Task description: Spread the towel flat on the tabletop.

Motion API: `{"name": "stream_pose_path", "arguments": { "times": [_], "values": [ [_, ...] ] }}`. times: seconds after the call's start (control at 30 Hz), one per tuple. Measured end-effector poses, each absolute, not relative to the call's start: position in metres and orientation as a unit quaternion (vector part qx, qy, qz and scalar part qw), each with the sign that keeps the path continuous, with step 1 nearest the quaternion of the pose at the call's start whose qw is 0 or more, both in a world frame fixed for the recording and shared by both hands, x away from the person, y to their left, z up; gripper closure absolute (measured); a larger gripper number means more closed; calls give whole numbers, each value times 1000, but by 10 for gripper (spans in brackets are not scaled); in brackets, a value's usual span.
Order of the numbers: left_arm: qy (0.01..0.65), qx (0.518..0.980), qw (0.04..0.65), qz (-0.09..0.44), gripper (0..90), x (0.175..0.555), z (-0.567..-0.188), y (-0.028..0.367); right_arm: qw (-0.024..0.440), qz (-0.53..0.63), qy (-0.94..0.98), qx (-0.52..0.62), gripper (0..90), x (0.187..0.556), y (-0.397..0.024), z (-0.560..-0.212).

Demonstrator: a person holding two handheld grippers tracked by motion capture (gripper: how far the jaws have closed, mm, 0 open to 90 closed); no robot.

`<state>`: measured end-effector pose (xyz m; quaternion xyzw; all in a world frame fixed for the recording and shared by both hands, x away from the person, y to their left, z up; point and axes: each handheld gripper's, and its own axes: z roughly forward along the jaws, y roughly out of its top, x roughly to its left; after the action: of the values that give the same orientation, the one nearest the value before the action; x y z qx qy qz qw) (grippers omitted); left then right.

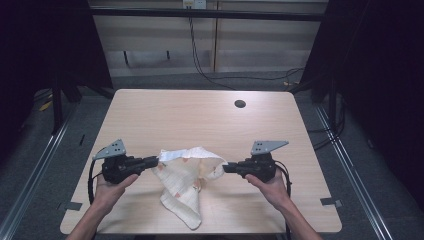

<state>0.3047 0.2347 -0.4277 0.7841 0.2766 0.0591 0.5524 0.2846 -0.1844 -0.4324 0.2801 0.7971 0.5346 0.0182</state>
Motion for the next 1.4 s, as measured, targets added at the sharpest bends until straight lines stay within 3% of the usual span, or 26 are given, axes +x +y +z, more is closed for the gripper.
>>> {"name": "stream_pose_path", "arguments": {
  "times": [1.07,1.4],
  "values": [
    [199,746,623,122,867,305,-326,213,110,555,785,254,890,285,-242,-306],
    [197,743,627,124,870,298,-328,207,120,545,797,233,890,267,-237,-295]
  ]
}}
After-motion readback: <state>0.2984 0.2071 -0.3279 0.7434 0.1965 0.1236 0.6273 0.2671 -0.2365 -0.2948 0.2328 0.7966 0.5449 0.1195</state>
